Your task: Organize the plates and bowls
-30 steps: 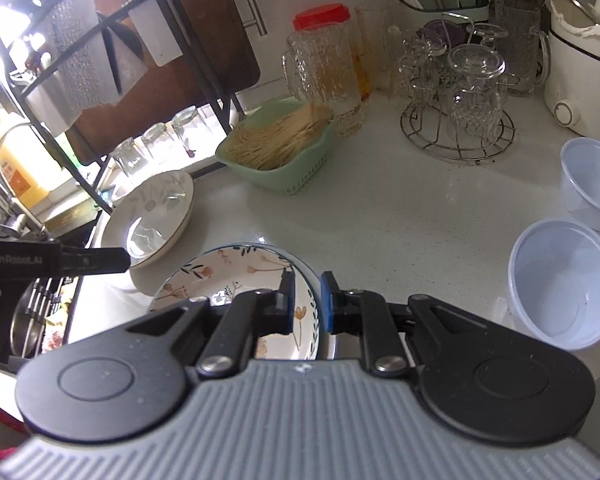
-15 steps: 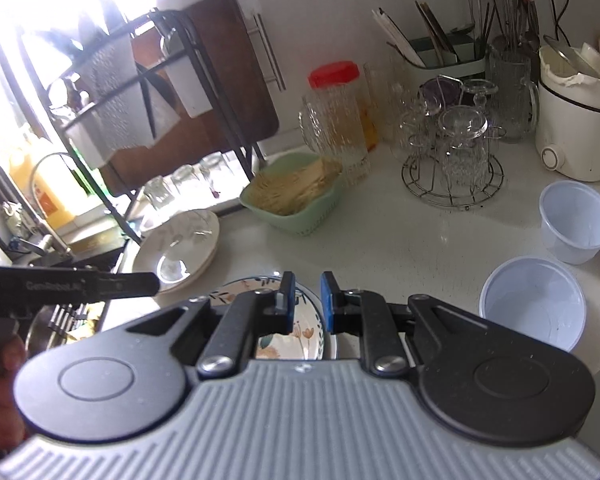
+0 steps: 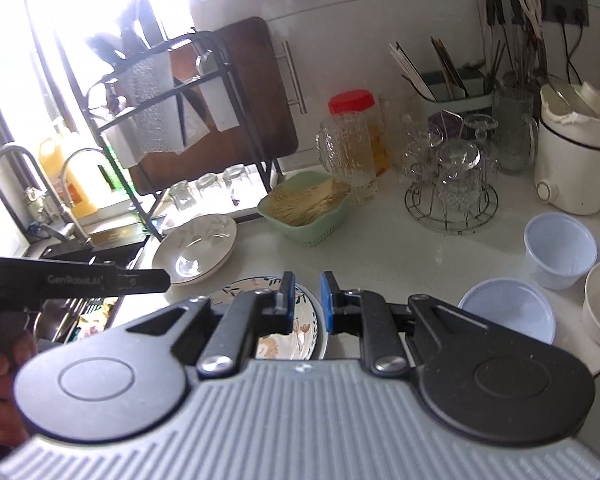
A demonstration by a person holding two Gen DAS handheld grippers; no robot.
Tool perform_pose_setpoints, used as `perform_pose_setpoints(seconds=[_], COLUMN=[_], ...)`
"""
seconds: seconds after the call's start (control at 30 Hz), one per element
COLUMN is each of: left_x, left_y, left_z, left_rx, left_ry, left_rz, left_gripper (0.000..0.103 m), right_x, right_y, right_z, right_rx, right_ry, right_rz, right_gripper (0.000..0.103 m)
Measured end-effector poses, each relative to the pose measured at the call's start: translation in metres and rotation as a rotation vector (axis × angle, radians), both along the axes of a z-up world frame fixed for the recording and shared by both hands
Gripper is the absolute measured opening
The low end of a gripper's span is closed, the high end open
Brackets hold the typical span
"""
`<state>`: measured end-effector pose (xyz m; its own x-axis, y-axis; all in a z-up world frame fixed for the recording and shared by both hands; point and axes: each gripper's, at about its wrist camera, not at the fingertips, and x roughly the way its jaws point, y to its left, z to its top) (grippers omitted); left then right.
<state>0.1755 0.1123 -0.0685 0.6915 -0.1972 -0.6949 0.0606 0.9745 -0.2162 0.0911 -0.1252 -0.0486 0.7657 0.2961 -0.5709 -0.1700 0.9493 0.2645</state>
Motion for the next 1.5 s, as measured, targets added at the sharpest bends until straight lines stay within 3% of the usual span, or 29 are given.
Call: perform_pose_setpoints(seconds=[0.37, 0.73, 1.03, 1.27, 1.5], left_x=[-0.027, -0.047, -0.059, -0.040, -0.003], left_y=[-0.021, -0.030, -0.013, 0.017, 0.035], left_z=[0.004, -0.004, -0.009, -0.020, -0.024], left_rx=[0.035, 0.035, 0.019, 0.006, 0.017], left_ry=[-0.038, -0.012, 0.018, 0.053, 0.071], left_rz=[0.058, 0.073, 0.152, 0.183, 0.135], left_gripper=[0.020, 0.021, 0.021, 0.021, 0.021], right_x=[-0.016, -0.024, -0.019, -0.007, 0.014], right_y=[-0.019, -0.022, -0.004, 0.014, 0.032], right_z=[-0.006, -0.008, -0.011, -0.017, -0.020], right_rx=[-0.008, 0.005, 0.014, -0.013, -0.009], right_ry=[0.011, 0.012, 0.035, 0.066, 0.099], right_rz=[0.075, 0.118, 0.176, 0.199, 0.156], right_gripper=[0.017, 0.017, 0.017, 0.017, 0.017])
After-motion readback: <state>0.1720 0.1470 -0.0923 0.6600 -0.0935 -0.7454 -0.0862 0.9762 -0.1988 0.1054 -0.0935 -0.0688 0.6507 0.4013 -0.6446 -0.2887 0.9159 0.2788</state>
